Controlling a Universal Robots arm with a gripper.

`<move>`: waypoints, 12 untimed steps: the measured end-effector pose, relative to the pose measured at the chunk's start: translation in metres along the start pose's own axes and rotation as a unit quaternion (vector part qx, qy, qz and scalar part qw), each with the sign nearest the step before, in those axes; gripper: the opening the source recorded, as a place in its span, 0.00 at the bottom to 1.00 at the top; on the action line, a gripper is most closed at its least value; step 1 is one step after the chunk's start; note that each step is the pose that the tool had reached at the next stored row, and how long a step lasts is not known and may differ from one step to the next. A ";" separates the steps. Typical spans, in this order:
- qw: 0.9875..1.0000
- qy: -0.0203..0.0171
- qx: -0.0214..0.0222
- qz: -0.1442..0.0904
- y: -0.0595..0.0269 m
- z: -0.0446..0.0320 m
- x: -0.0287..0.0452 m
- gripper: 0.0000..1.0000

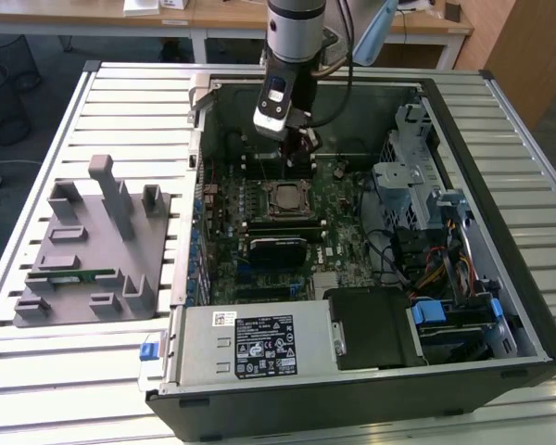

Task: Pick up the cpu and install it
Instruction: 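Install the first cpu locking lever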

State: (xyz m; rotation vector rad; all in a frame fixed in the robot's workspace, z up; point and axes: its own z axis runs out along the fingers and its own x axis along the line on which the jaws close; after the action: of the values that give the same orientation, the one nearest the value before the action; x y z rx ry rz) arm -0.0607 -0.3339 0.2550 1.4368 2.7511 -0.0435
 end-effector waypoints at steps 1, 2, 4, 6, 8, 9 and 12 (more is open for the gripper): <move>1.000 0.000 0.000 -0.009 0.0000 0.0002 0.0000 0.11; 1.000 0.000 -0.001 -0.018 0.0000 0.0005 0.0000 0.11; 0.999 0.000 -0.002 -0.036 0.0000 0.0009 0.0000 0.11; 0.998 0.000 -0.003 -0.055 0.0000 0.0016 0.0001 0.11; 0.997 -0.001 -0.003 -0.073 0.0000 0.0022 0.0001 0.11; 0.997 -0.001 -0.004 -0.082 0.0000 0.0025 0.0001 0.11; 0.994 -0.001 -0.005 -0.109 0.0000 0.0035 0.0002 0.11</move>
State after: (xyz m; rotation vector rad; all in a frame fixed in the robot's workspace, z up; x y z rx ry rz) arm -0.0607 -0.3339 0.2515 1.1281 2.8885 -0.0367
